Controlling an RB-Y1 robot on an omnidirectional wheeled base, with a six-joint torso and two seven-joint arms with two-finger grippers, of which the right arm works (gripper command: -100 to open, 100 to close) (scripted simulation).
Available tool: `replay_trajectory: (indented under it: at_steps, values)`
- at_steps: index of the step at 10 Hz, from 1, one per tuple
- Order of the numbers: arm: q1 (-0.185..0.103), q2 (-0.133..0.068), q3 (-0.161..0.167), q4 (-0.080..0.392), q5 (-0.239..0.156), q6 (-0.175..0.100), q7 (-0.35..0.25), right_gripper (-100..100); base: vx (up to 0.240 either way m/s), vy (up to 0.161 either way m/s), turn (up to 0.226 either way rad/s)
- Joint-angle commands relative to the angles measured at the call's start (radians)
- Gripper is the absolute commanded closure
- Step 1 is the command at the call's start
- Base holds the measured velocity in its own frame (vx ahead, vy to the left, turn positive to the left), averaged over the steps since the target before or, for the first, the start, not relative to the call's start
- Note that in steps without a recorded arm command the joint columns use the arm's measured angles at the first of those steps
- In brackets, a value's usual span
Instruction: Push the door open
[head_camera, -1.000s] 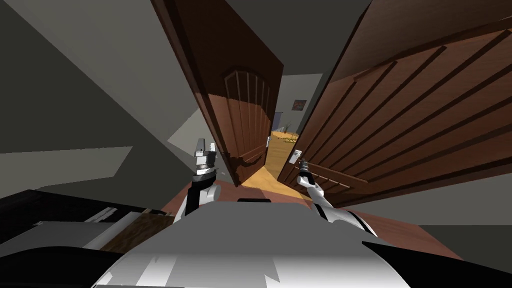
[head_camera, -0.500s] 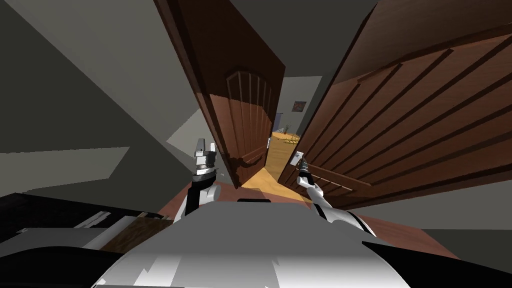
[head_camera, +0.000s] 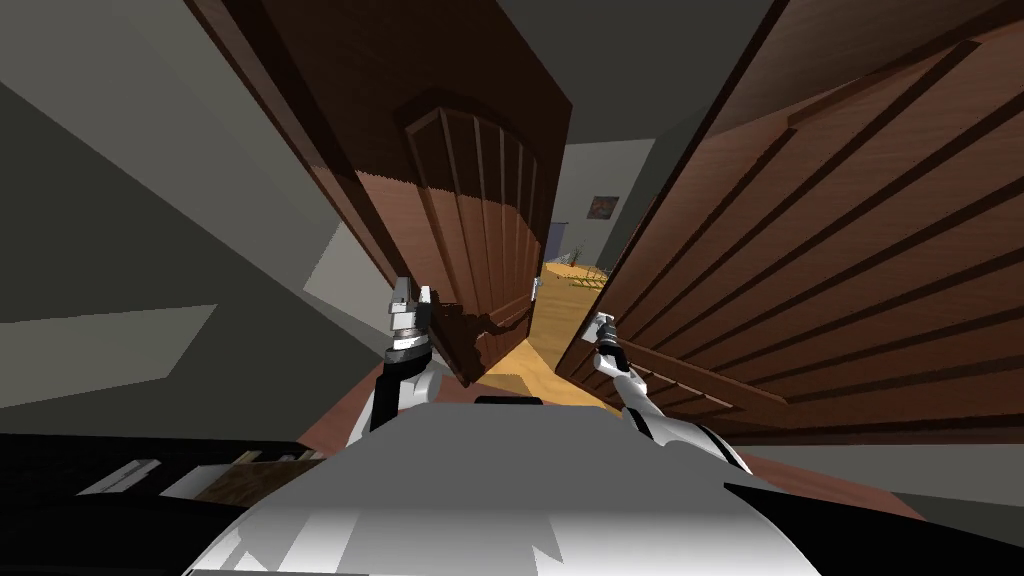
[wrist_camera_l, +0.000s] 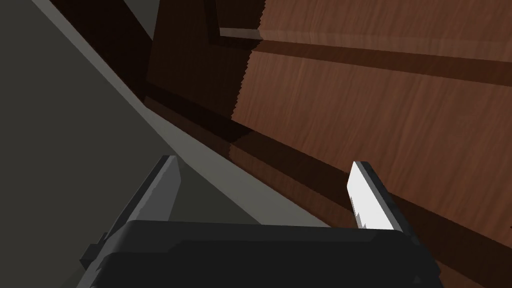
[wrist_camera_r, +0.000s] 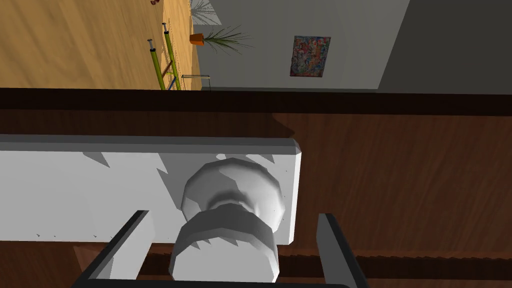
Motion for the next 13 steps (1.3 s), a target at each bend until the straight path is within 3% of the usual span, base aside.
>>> replay_trajectory:
  at_steps: [1,2,7,9,13]
  values:
    - [0.0,0.0,0.0,0.0,0.0,0.0,0.0,-100,0.091,-0.051,0.012]
    - [0.0,0.0,0.0,0.0,0.0,0.0,0.0,100,-0.012,0.007,-0.008]
    - [0.0,0.0,0.0,0.0,0.0,0.0,0.0,100,-0.018,0.01,0.0]
    - [-0.01,0.004,-0.053,0.016,-0.014,-0.013,0.043,100,0.015,-0.077,0.146]
    - [-0.025,0.007,-0.121,0.034,-0.031,-0.031,0.096,100,0.059,-0.102,0.116]
